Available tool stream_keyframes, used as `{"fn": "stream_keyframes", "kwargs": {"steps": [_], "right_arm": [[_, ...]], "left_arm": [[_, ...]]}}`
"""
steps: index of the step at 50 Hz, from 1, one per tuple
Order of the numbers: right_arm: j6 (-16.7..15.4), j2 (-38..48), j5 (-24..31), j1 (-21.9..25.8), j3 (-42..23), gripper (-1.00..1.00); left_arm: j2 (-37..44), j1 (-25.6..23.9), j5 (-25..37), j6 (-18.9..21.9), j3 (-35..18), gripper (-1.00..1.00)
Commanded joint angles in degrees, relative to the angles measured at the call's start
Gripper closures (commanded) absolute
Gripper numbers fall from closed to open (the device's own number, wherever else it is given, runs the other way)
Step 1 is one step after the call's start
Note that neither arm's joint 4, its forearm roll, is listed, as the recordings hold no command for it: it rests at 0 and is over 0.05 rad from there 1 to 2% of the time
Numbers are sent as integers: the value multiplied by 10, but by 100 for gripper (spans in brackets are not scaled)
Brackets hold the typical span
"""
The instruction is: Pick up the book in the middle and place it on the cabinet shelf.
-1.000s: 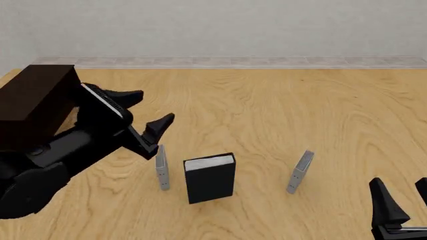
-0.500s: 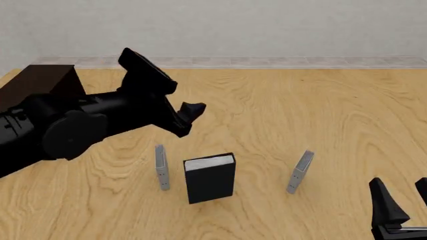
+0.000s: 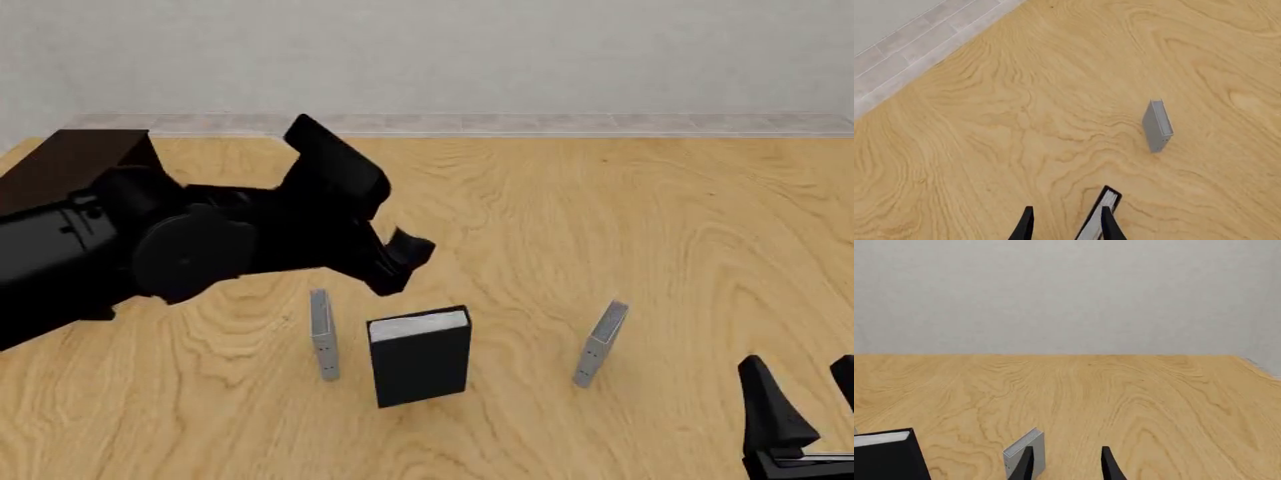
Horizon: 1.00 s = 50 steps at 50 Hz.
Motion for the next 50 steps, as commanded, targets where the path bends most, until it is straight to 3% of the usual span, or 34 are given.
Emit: {"fn": "stream_keyframes", "kwargs": {"steps": [1, 16, 39, 50], "right_arm": [[0, 0, 0, 0, 0, -100], [0, 0, 0, 0, 0, -100], [0, 0, 0, 0, 0, -100], [0, 0, 0, 0, 0, -100]], "left_arm": [[11, -10, 34, -16, -7, -100], [15, -39, 49, -35, 10, -100], [58, -40, 83, -46, -21, -100], [74, -45, 82, -49, -11, -100]]}}
